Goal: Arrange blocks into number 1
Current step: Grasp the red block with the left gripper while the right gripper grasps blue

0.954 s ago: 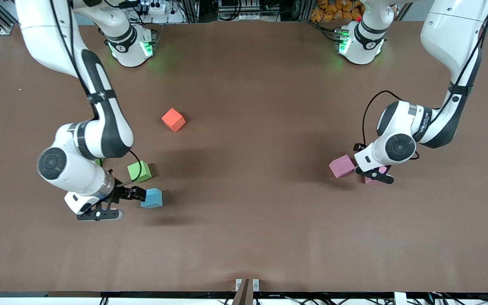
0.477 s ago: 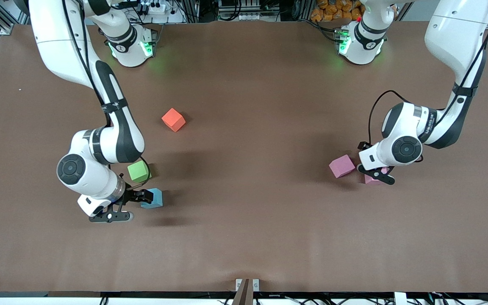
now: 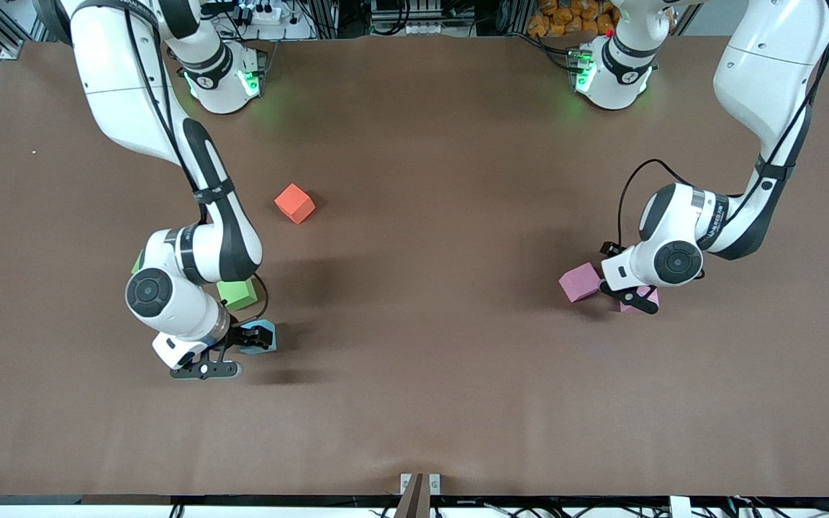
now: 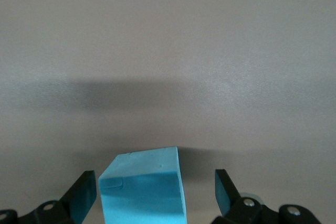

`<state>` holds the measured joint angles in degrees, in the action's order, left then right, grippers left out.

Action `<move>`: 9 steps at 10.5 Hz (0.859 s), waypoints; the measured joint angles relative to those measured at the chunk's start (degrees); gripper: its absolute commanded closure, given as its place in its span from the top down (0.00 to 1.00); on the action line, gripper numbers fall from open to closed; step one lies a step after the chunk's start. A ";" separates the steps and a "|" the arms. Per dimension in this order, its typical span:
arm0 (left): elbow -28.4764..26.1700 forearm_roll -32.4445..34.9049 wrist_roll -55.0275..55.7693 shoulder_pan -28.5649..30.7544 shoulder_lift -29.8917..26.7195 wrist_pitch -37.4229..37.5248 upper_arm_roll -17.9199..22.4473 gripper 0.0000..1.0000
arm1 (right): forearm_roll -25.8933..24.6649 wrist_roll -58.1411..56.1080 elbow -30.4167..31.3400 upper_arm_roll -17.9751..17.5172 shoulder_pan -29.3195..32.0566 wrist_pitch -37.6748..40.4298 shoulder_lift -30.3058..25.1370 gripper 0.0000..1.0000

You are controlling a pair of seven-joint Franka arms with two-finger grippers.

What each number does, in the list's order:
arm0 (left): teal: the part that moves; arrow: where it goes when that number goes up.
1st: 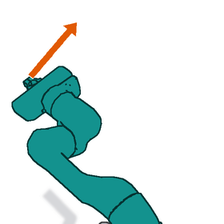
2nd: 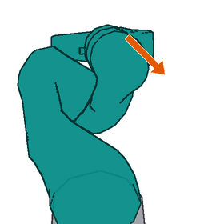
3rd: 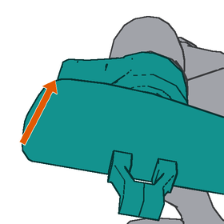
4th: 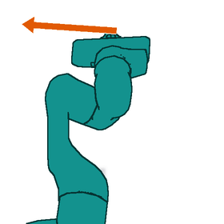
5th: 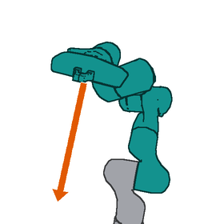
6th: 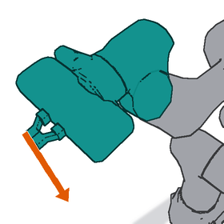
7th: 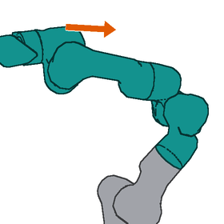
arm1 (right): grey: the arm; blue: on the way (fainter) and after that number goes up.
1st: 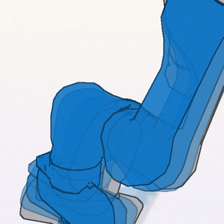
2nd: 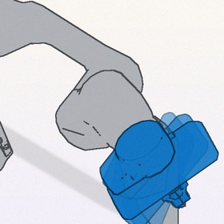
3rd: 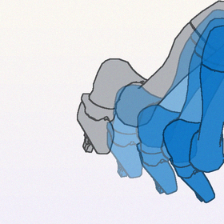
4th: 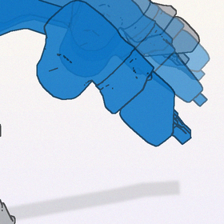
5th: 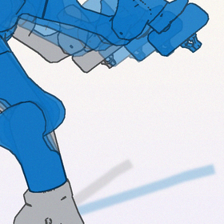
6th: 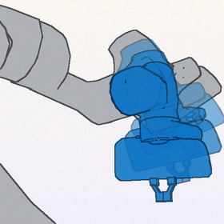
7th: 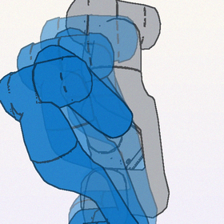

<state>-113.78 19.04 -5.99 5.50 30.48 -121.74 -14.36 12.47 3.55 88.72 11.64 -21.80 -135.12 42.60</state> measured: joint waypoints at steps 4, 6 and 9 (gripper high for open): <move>1.42 0.02 0.11 0.08 -0.20 -0.04 0.05 0.00 | 0.13 0.05 -0.15 0.04 -0.38 -1.34 1.07 1.00; 2.20 0.02 1.72 0.07 -1.49 -0.02 -0.22 0.00 | 0.13 0.05 -0.18 0.05 -0.53 -1.35 1.34 1.00; 2.37 -1.51 9.83 -0.10 -4.95 1.63 -4.66 0.00 | 0.16 0.12 -0.20 0.04 -1.16 -1.34 1.47 0.97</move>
<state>-111.41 17.53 3.84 5.41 25.54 -120.11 -19.02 12.62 3.67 88.51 11.68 -22.96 -136.46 44.07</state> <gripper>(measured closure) 0.374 0.000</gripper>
